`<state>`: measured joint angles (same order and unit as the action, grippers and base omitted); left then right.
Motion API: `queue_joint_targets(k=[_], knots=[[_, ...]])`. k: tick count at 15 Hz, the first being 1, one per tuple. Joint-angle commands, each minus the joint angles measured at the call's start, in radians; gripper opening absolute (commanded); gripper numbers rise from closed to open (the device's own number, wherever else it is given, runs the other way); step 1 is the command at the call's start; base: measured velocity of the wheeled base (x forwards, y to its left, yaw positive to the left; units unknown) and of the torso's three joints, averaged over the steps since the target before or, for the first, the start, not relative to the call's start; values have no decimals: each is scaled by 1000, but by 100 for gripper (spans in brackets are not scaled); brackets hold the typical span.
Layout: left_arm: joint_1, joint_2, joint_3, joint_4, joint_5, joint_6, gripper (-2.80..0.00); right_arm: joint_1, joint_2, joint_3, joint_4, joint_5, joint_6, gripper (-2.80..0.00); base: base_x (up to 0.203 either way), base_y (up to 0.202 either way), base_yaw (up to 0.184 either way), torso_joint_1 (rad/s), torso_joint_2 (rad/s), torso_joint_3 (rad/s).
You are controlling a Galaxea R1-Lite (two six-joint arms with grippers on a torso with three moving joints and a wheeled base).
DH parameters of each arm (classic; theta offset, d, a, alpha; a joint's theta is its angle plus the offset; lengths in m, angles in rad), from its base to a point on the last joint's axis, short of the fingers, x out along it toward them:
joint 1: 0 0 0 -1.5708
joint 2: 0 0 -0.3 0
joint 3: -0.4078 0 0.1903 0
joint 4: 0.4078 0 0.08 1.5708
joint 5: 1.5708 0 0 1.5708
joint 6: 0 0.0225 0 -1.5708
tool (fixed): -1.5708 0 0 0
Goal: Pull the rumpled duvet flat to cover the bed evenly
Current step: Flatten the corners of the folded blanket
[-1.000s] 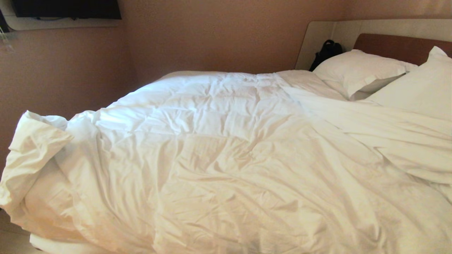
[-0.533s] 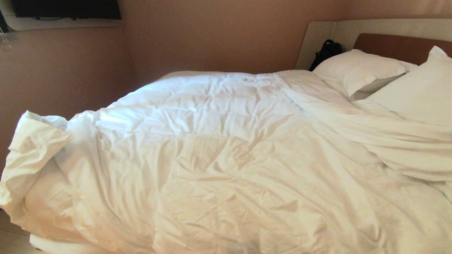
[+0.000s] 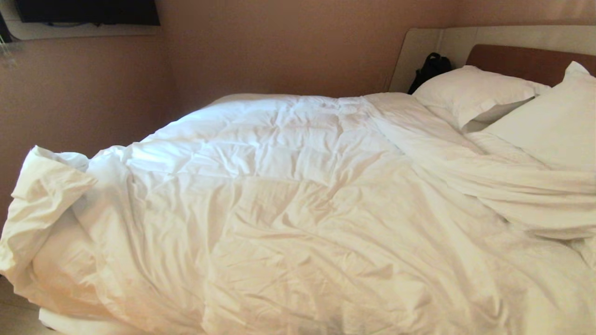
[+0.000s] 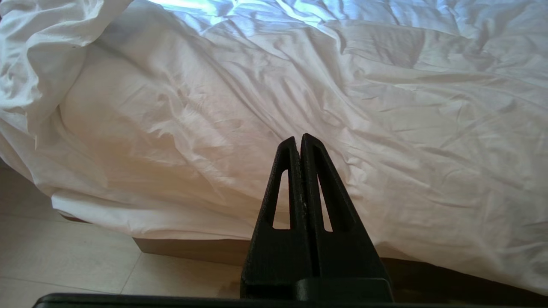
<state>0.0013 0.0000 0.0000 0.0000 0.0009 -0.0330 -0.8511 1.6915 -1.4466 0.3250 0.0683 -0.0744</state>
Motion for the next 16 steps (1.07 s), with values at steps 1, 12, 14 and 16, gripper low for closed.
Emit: queue_joint_targets(k=[1,12,14,16], knots=[[0,0,0,0,1,-1,-280,0,4,0,376,54,-5,0,0,0,0,0,0,0],[0,0,0,0,-1,-1,-280,-96,91,-145,388,43,0,0,0,0,0,0,0,0],[0,0,0,0,1,-1,-280,-122,100,-172,415,54,-7,0,0,0,0,0,0,0],[0,0,0,0,0,-1,-280,-123,78,-164,466,75,-26,0,0,0,0,0,0,0]])
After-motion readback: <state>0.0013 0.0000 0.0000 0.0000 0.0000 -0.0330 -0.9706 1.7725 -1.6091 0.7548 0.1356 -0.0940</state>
